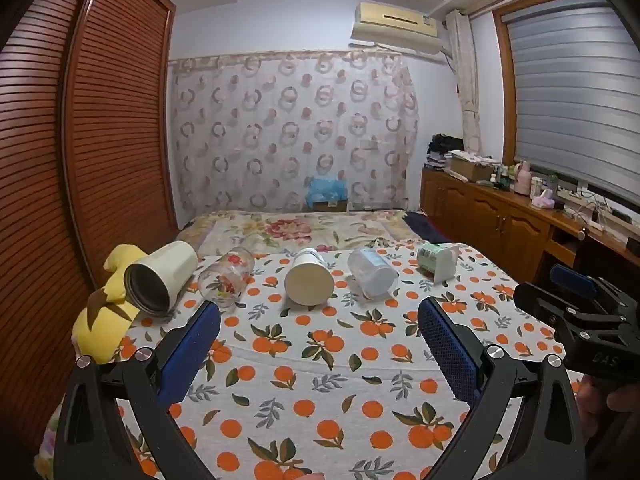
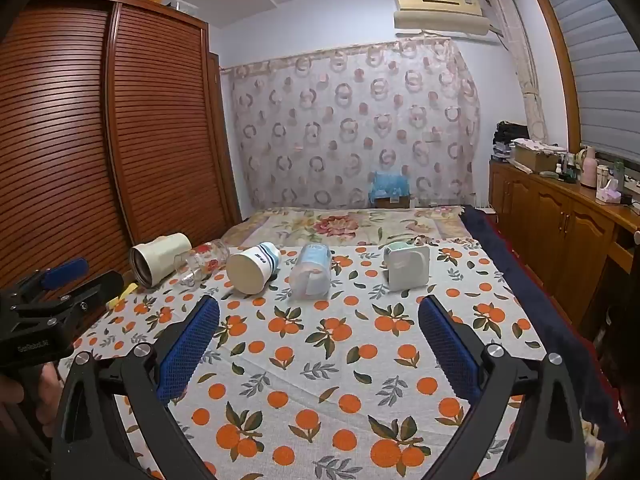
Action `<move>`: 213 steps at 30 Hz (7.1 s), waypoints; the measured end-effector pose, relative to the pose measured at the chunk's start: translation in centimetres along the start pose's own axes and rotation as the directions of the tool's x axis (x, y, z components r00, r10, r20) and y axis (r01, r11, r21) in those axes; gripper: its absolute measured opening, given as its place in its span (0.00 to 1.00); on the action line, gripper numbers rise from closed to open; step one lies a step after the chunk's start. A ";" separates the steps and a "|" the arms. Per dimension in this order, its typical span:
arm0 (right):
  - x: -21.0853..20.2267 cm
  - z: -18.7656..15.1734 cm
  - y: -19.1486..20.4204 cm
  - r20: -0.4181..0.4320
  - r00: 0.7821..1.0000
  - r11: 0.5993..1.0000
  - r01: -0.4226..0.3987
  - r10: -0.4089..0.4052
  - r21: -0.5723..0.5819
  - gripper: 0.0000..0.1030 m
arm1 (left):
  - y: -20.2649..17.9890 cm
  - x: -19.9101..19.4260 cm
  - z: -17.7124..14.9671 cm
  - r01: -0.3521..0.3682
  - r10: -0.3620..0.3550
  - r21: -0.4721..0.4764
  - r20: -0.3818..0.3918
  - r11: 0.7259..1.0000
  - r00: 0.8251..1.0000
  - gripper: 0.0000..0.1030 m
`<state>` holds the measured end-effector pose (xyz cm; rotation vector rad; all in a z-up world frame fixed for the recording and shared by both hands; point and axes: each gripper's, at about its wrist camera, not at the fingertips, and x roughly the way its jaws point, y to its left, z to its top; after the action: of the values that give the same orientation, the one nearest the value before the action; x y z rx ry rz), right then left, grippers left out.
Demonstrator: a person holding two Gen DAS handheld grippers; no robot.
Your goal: Flip cup upside down
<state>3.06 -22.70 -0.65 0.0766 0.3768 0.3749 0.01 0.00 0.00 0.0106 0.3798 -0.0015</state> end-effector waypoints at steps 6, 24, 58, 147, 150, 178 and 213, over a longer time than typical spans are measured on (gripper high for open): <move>-0.1 0.0 0.0 0.007 1.000 1.000 0.000 0.001 -0.001 0.98 | 0.0 0.0 0.0 0.003 -0.003 -0.005 0.008 1.000 1.000 0.92; -0.1 0.0 0.1 0.010 1.000 1.000 0.001 0.000 -0.003 0.98 | 0.0 0.0 0.0 0.006 -0.006 -0.006 0.015 1.000 1.000 0.92; 0.1 0.1 0.2 0.010 1.000 1.000 0.000 0.000 -0.004 0.98 | -0.3 -0.5 0.9 0.004 -0.003 -0.010 0.027 1.000 1.000 0.92; 28.7 3.8 -0.1 -0.553 0.830 0.995 -0.095 0.076 -0.006 0.57 | 4.9 14.6 0.0 0.174 -0.156 0.050 -0.257 0.983 0.954 0.92; 26.2 3.7 0.1 -0.536 0.839 0.993 -0.117 0.095 -0.006 0.57 | 5.2 13.6 0.1 0.165 -0.150 0.040 -0.249 0.986 0.957 0.92; 13.4 -1.2 2.7 -0.453 0.879 0.988 -0.155 0.148 0.021 0.70 | 5.0 7.3 -0.1 0.170 -0.159 0.019 -0.269 0.985 0.950 0.92; 7.3 -5.0 -6.1 -0.250 0.968 0.999 0.003 0.009 0.049 0.76 | -4.2 18.7 -0.9 0.190 -0.358 -0.329 -0.592 0.925 0.722 0.75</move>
<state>9.60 -25.59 -8.63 0.0779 0.6360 0.3797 17.05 -4.20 -7.86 -0.3047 1.0787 -0.2581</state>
